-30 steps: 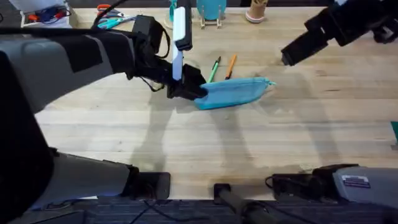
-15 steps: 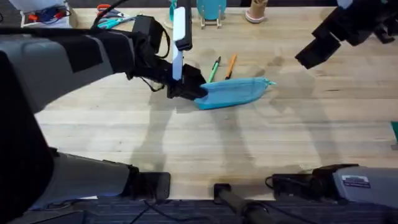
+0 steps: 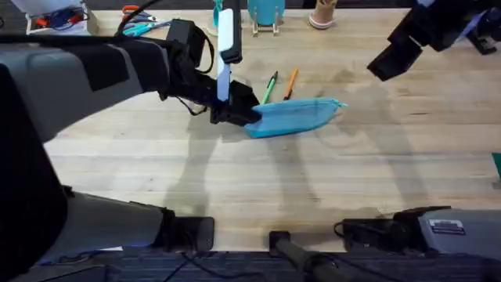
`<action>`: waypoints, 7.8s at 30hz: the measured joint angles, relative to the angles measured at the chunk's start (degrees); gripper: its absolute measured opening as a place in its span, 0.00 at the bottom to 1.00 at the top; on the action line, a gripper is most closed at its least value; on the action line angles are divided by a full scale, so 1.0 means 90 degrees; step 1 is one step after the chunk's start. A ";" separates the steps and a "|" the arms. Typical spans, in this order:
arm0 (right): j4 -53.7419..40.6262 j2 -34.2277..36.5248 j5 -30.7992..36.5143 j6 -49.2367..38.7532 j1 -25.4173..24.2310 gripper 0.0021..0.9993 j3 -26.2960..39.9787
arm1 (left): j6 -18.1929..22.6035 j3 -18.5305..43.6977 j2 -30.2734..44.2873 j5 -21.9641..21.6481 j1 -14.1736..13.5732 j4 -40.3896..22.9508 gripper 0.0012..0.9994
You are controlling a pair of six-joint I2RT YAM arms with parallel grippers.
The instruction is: Unzip the bag, pick up the pens from the table one at a time and place them inside, then zip the bag closed.
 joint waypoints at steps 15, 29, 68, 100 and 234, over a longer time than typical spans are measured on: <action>-0.0677 -0.0032 -0.2659 -0.1664 -0.1683 1.00 0.0000 | 0.0000 0.0000 0.0000 0.0002 0.0000 0.0001 0.04; -0.1124 -0.0215 -0.5420 -0.4241 -0.3794 1.00 -0.0710 | -0.0002 0.0000 0.0000 0.0002 0.0000 0.0001 0.04; -0.1246 -0.0106 -0.5402 -0.6349 -0.3741 1.00 -0.1916 | 0.0000 0.0000 0.0000 0.0000 0.0000 0.0006 0.04; -0.0078 0.1937 -0.5274 -0.6147 -0.2220 1.00 -0.1933 | -0.0002 0.0000 0.0000 0.0000 0.0000 0.0013 0.04; 0.1877 0.2296 -0.3528 -0.3116 0.1361 0.03 -0.0675 | 0.0000 0.0000 0.0000 -0.0164 0.0090 0.0016 0.04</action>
